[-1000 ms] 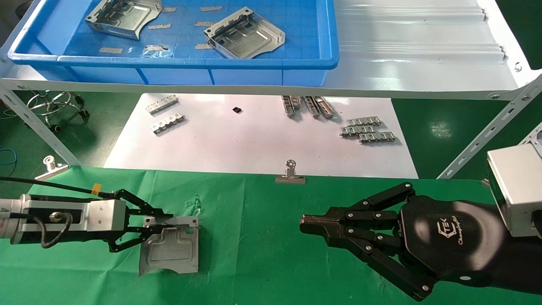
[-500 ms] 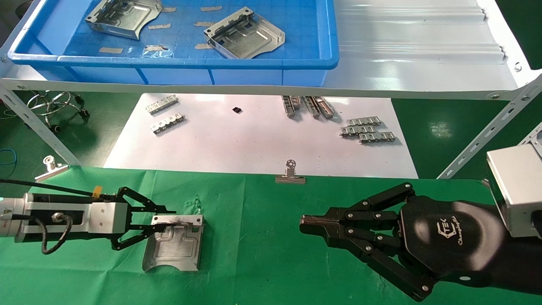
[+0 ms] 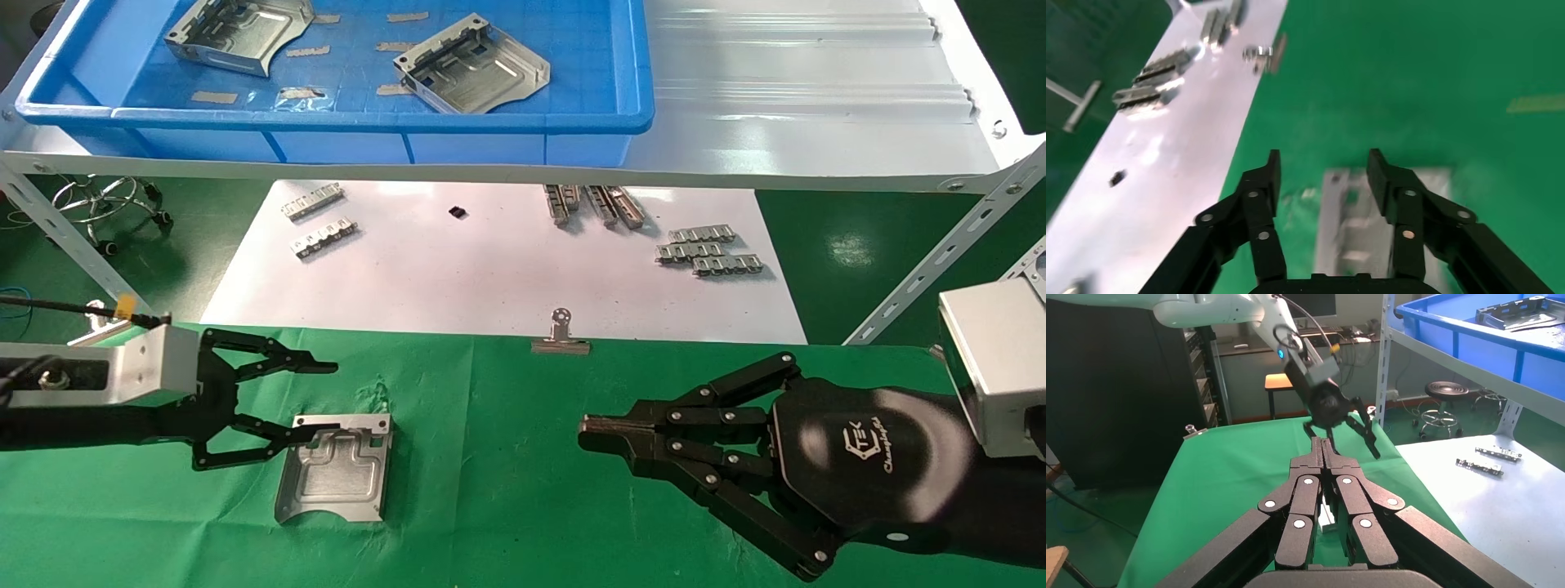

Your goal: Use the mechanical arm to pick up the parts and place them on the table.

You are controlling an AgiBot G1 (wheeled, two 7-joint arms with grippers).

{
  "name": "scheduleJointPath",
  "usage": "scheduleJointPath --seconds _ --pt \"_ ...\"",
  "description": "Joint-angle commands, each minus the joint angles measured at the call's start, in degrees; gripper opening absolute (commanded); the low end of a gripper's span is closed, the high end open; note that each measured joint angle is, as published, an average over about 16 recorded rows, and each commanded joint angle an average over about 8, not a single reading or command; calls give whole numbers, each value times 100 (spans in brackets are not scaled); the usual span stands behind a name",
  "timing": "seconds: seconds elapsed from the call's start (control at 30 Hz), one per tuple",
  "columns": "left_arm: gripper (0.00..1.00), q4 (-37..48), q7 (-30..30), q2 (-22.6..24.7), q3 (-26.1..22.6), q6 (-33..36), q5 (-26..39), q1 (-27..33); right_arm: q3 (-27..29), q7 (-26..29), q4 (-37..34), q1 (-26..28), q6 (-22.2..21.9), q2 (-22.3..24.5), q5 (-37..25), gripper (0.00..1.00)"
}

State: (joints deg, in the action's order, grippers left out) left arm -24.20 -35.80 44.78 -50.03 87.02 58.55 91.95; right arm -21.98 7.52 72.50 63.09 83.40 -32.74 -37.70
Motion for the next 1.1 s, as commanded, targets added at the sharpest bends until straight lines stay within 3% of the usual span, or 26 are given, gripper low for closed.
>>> scheduleJointPath --seconds 0.03,0.1,0.13,1.1 --pt "100 -11 239 -29 33 139 -84 17 0 0 0 0 0 0 0 72" --pt "100 -156 328 -51 134 90 -110 -77 0 0 0 0 0 0 0 97" --pt "100 -240 404 -67 191 86 -137 -129 0 0 0 0 0 0 0 100" --pt "100 -2729 2656 -549 1892 -29 -949 -1671 -1 -1 0 0 -1 1 1 100"
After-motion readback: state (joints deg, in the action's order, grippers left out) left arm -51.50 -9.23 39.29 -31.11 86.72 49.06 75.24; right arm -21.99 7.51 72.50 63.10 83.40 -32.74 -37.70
